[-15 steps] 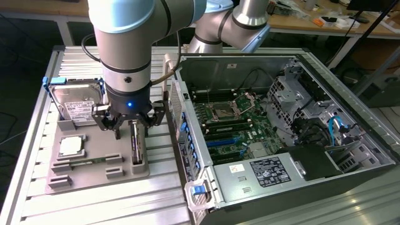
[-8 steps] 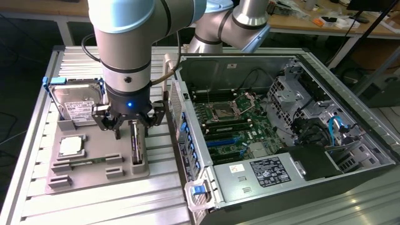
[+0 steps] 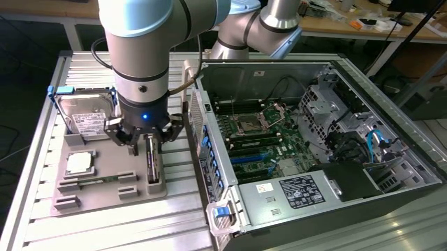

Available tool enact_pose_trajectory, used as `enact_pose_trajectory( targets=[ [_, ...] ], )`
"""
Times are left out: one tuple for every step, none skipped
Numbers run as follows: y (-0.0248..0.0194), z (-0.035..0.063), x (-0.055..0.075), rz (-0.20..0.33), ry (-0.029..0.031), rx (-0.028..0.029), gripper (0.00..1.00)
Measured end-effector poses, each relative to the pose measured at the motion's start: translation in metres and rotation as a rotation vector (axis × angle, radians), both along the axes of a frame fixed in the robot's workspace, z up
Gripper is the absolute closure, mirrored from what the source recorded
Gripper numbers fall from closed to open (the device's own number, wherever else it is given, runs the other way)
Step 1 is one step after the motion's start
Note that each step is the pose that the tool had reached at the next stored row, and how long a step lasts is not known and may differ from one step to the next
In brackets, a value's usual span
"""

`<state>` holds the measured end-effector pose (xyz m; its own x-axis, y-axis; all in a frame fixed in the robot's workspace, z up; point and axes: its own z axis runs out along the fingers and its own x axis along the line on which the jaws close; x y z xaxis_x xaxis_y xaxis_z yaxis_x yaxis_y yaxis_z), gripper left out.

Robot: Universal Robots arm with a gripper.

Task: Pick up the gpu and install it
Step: 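Pick up the gpu and move the gpu toward the slot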

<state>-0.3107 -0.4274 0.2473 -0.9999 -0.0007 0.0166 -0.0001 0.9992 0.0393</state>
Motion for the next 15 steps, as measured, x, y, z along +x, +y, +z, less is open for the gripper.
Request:
enact_pose_trajectory(
  targets=[
    [0.0000,0.0000,0.0000,0.000,0.0000,0.0000,0.48],
    [0.0000,0.0000,0.0000,0.000,0.0000,0.0000,0.48],
    [0.0000,0.0000,0.0000,0.000,0.0000,0.0000,0.54],
    [0.0000,0.0000,0.0000,0.000,0.0000,0.0000,0.60],
    [0.0000,0.0000,0.0000,0.000,-0.0001,0.0000,0.66],
    [0.0000,0.0000,0.0000,0.000,0.0000,0.0000,0.72],
    [0.0000,0.0000,0.0000,0.000,0.0000,0.0000,0.72],
    [0.0000,0.0000,0.0000,0.000,0.0000,0.0000,0.73],
    [0.0000,0.0000,0.0000,0.000,0.0000,0.0000,0.73],
    [0.0000,0.0000,0.0000,0.000,0.0000,0.0000,0.73],
    [0.0000,0.0000,0.0000,0.000,0.0000,0.0000,0.73],
    [0.0000,0.0000,0.0000,0.000,0.0000,0.0000,0.73],
    [0.0000,0.0000,0.0000,0.000,0.0001,0.0000,0.73],
    [0.0000,0.0000,0.0000,0.000,0.0000,0.0000,0.73],
    [0.0000,0.0000,0.0000,0.000,0.0000,0.0000,0.73]
  ],
)
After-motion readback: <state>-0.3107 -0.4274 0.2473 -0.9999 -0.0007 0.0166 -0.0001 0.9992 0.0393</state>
